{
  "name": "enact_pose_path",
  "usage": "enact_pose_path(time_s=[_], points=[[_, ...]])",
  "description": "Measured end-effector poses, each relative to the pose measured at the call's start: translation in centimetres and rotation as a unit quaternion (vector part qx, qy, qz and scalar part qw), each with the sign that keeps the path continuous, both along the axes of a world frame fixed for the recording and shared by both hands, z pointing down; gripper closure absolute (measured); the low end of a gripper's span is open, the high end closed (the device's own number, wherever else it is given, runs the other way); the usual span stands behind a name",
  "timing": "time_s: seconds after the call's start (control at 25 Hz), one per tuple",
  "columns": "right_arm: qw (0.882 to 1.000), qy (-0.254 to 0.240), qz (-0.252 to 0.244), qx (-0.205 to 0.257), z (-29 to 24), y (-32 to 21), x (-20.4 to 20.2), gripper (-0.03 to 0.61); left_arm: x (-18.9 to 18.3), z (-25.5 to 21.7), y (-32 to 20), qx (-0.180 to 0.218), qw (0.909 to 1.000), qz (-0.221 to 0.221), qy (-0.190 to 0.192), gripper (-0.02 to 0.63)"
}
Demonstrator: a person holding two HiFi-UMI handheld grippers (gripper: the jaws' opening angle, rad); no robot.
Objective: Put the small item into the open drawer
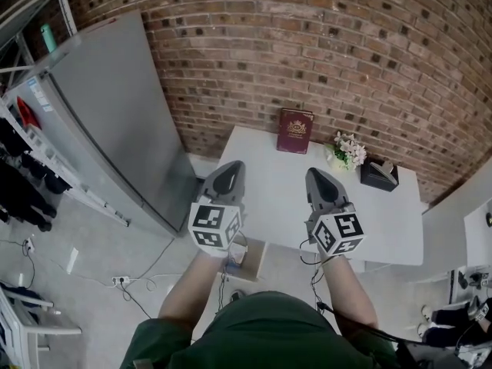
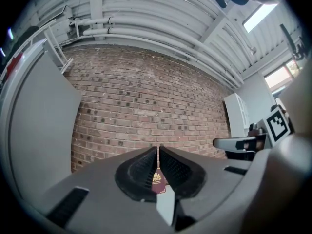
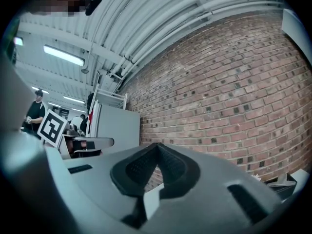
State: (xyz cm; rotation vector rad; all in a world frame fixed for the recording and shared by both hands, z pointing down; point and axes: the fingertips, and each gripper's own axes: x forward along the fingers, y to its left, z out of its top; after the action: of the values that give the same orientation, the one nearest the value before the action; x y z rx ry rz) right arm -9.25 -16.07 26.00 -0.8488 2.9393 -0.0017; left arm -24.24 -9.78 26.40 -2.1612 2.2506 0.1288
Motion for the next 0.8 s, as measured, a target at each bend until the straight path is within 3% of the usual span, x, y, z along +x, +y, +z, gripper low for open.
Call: enact_pose_path(time_s=[0.8], points=[[0.999,-0.010,-0.044,-0.007,0.1,-0.7,0.8,0.577,2.0,-0.7,0.2,-0.003,0.9996,-0.026,-0.013,0.597]])
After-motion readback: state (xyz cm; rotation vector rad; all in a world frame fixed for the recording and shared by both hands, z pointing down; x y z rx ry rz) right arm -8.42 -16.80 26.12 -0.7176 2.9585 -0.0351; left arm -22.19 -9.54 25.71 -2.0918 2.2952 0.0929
